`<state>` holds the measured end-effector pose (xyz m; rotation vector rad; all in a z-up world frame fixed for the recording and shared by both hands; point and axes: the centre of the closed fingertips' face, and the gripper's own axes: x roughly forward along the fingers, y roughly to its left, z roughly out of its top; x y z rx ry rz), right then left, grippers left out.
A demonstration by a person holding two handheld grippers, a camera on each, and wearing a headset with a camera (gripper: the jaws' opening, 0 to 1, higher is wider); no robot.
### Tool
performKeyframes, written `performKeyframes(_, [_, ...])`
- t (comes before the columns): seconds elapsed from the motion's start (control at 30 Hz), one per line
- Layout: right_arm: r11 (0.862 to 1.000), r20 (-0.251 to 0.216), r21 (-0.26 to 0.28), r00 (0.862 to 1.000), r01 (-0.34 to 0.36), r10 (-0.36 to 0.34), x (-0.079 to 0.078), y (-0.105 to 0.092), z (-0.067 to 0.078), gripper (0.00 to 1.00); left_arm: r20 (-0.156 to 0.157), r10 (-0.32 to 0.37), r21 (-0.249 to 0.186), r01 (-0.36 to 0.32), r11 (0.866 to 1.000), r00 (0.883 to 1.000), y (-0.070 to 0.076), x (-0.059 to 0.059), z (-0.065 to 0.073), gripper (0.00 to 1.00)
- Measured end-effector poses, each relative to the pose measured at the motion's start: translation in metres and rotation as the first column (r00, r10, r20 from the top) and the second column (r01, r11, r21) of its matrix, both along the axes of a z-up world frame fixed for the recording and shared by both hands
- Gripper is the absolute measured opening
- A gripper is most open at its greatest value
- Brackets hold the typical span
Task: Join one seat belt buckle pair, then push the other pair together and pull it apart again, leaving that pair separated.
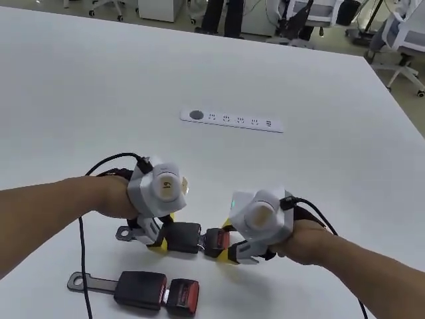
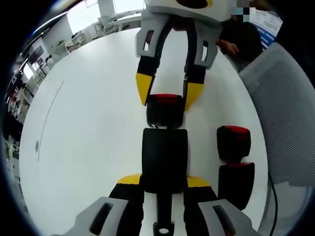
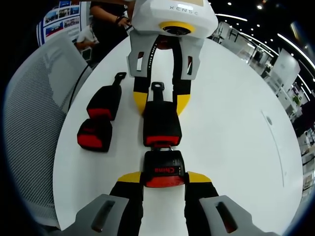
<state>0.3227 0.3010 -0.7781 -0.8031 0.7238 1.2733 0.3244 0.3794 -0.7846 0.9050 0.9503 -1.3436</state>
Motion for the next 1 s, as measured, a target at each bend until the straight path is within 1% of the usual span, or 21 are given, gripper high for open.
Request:
performKeyframes(0.07, [1.0, 0.0, 0.005, 1.0, 0.008, -0.008, 0.0004, 0.0014, -0.0004, 0.27, 0.001, -0.005, 0.009, 0.005, 1.0, 1.0, -0.0004, -0.0006, 0.0001, 0.3])
performKeyframes(0.13, [1.0, 0.002, 0.0, 1.0, 0.002, -0.002, 0.0, 0.002, -0.0001, 0.27, 0.003, -0.009, 0.016, 0.009, 1.0, 1.0, -0.0002, -0.001, 0.0004, 0.3])
performKeyframes(0.4, [1.0, 0.007, -0.003, 1.0, 0.007, -0.007, 0.0003, 0.0026, 0.0002, 0.27, 0.002, -0.005, 0.028, 0.005, 1.0, 1.0, 0.0003, -0.0006, 0.0, 0.3])
performKeyframes(0.63, [1.0, 0.011, -0.004, 1.0, 0.005, -0.005, 0.0006, 0.0012, 0.0016, 0.27, 0.0, 0.001, 0.037, -0.001, 0.999, 1.0, -0.001, -0.003, 0.001, 0.31])
performKeyframes(0.73, [1.0, 0.01, -0.003, 1.0, 0.005, -0.005, 0.0, 0.0012, 0.0023, 0.28, -0.001, -0.001, 0.044, 0.001, 0.999, 1.0, -0.0007, -0.0018, -0.0001, 0.31])
performKeyframes(1.0, [1.0, 0.012, -0.002, 1.0, 0.0, 0.0, 0.0002, 0.001, 0.0028, 0.28, -0.003, 0.012, 0.038, -0.012, 0.999, 1.0, -0.0003, -0.0015, -0.0009, 0.31])
